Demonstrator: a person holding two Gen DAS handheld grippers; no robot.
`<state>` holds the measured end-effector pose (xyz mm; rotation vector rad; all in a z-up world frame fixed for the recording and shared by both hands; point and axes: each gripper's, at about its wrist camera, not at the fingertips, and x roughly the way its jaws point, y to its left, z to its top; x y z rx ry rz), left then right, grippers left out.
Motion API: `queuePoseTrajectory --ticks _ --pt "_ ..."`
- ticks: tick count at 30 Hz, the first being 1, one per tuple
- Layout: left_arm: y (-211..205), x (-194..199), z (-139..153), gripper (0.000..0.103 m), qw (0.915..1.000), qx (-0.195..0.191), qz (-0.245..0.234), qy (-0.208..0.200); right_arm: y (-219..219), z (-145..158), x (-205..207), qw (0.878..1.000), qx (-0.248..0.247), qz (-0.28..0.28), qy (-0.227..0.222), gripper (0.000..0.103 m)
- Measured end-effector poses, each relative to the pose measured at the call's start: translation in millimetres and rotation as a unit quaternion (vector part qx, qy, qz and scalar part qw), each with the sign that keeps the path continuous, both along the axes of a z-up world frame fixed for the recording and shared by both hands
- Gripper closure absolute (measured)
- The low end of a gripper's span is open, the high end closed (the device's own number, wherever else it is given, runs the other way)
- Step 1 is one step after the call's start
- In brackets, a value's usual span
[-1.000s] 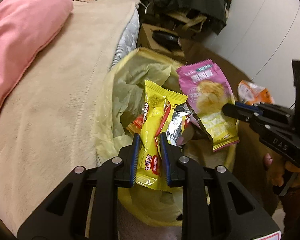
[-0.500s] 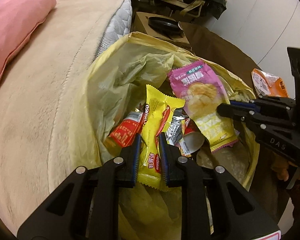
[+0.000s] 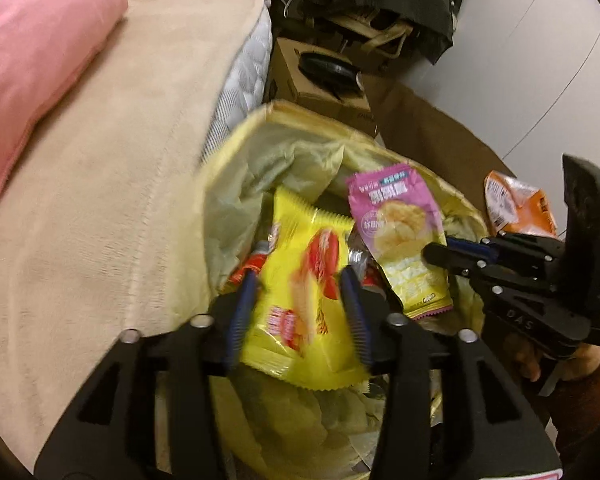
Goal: Collect trash
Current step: 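Open both tools to drop the wafer packet and chip bag into the bag, then move both open tools back over the table toward the milk bag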
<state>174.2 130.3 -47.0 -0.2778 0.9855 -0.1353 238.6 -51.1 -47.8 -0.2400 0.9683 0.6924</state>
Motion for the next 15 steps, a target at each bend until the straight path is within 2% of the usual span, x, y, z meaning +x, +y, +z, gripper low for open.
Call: queuePoseTrajectory --ticks 3,4,11,15 --pt "2 -6 13 0.059 0.9999 0.003 0.007 -0.013 -5 8 -4 1.000 0.013 0.000 -0.005 0.070" --pt "1 -6 17 0.059 0.9998 0.005 0.009 -0.017 -7 12 -6 1.000 0.018 -0.002 -0.008 0.068" --pt "2 -13 44 0.059 0.9984 -0.005 0.026 -0.050 -29 43 -20 0.998 0.038 -0.022 -0.041 0.068" --pt "-6 -15 55 0.059 0.9976 -0.003 0.031 -0.062 -57 63 -29 0.996 0.052 -0.046 -0.062 0.067"
